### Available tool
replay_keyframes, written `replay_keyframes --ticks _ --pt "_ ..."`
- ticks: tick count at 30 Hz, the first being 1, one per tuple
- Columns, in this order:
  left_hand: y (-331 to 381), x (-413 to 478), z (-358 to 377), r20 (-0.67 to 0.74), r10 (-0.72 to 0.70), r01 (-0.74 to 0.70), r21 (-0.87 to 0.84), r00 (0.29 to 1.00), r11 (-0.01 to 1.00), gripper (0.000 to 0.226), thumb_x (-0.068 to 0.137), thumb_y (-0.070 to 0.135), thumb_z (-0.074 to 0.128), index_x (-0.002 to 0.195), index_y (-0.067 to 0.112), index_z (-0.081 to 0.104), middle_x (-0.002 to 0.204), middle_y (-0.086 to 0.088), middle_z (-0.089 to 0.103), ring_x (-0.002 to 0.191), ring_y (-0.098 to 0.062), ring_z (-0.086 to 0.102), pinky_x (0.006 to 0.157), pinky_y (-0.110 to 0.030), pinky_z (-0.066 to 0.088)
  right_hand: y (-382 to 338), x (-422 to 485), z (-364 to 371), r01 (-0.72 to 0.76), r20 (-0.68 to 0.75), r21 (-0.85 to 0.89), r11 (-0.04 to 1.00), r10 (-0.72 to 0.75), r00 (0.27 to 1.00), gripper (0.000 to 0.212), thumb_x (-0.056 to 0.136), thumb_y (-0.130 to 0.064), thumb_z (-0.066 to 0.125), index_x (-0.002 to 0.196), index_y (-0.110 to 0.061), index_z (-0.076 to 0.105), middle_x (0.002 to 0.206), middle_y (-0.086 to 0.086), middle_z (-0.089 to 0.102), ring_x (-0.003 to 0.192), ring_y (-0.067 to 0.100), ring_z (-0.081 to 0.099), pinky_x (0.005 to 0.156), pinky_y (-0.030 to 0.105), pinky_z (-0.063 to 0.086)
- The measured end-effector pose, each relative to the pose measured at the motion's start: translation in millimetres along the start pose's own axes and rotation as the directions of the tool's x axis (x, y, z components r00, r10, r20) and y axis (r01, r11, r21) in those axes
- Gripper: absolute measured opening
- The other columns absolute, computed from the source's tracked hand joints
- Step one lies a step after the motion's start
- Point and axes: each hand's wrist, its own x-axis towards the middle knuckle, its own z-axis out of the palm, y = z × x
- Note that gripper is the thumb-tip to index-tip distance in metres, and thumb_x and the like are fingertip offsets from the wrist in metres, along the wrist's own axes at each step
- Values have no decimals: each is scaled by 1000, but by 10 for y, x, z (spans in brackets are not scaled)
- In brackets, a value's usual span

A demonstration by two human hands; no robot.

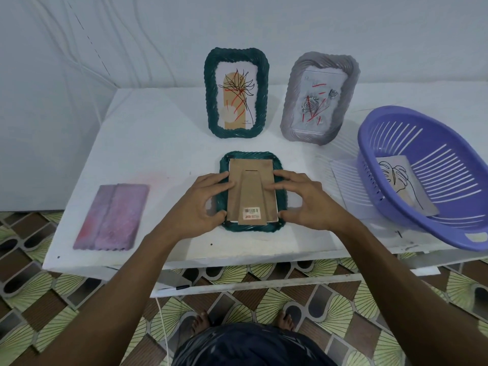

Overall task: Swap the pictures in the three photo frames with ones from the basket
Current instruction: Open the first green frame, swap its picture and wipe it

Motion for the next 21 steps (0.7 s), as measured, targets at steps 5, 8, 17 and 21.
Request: replay_keyframes --ticks 5,8,17,21 --pt "6 -8 9 -23 -8 7 -7 1000 1000 65 74 27 64 138 21 52 150 7 39 138 -8 29 114 -27 23 -45 34 -3 -44 -28 23 999 45 999 50 80 -23 71 126 -39 57 147 -12 39 136 12 29 113 52 23" --pt "12 -6 23 -50 -17 17 -5 999 1000 62 76 28 62 136 21 54 148 8 42 136 -5 31 113 -25 24 -130 65 74 -74 -185 -100 992 55 981 35 84 -37 67 118 -36 62 130 -11 49 122 13 36 99 45 32" --pt "49 -13 88 -161 -21 27 33 987 999 50 82 32 61 129 17 61 139 9 52 129 -4 40 109 -20 30 -459 226 270 -79 -331 -79 994 49 943 26 85 -48 61 105 -32 62 87 -15 59 91 11 49 85 42 38" --pt "63 -4 96 -171 -17 28 67 985 997 45 87 30 62 130 17 60 140 8 51 129 -5 39 109 -25 31 -540 257 270 -149 -360 -175 973 77 930 44 79 -62 58 111 -32 60 98 -14 62 97 14 53 83 38 35"
